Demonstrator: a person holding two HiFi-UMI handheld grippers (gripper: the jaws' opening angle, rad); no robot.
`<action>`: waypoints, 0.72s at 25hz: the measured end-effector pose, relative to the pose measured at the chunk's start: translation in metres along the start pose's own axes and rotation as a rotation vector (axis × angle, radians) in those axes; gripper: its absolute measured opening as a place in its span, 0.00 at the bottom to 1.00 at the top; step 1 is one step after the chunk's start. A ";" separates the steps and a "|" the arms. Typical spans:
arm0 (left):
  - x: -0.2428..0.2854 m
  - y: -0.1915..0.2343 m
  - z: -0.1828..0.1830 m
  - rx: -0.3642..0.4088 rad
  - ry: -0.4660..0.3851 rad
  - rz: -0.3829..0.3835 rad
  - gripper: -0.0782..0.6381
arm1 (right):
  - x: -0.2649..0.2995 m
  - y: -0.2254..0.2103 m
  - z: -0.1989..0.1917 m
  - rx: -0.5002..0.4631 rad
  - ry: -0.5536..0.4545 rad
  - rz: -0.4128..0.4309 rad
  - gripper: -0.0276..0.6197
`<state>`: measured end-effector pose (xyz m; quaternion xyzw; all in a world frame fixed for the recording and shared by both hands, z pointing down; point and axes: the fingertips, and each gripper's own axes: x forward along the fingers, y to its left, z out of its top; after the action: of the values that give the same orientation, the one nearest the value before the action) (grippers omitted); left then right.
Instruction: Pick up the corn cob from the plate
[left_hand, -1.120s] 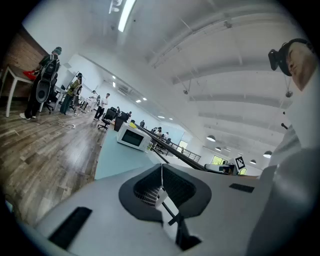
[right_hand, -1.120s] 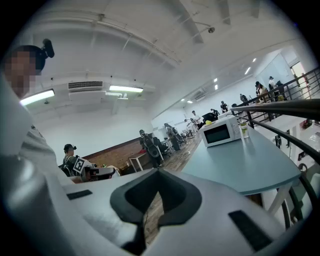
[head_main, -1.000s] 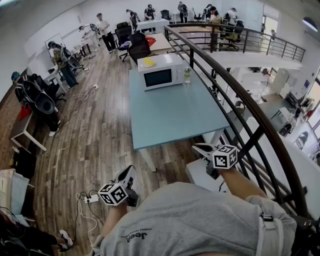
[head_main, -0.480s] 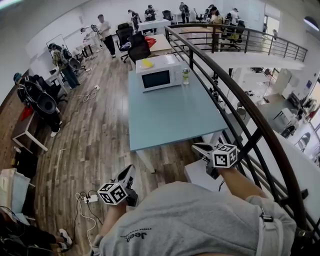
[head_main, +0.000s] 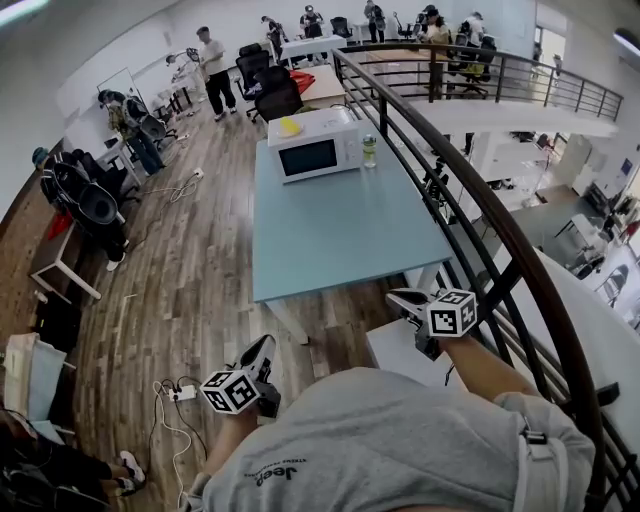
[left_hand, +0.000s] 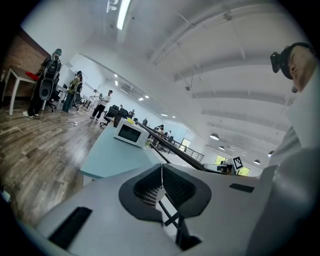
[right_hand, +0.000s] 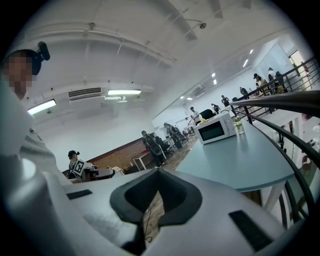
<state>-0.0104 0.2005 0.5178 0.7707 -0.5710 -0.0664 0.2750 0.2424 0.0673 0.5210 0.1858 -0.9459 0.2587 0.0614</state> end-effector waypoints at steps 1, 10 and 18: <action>0.001 -0.001 -0.003 -0.006 0.005 0.000 0.14 | -0.001 -0.002 -0.002 0.003 0.005 0.001 0.07; 0.035 0.025 -0.005 -0.030 0.053 -0.042 0.14 | 0.014 -0.033 -0.014 0.048 0.010 -0.056 0.07; 0.082 0.111 0.062 -0.022 0.069 -0.148 0.14 | 0.101 -0.041 0.030 0.043 -0.044 -0.146 0.07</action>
<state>-0.1021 0.0823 0.5382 0.8095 -0.5020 -0.0664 0.2972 0.1638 -0.0133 0.5354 0.2610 -0.9253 0.2695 0.0552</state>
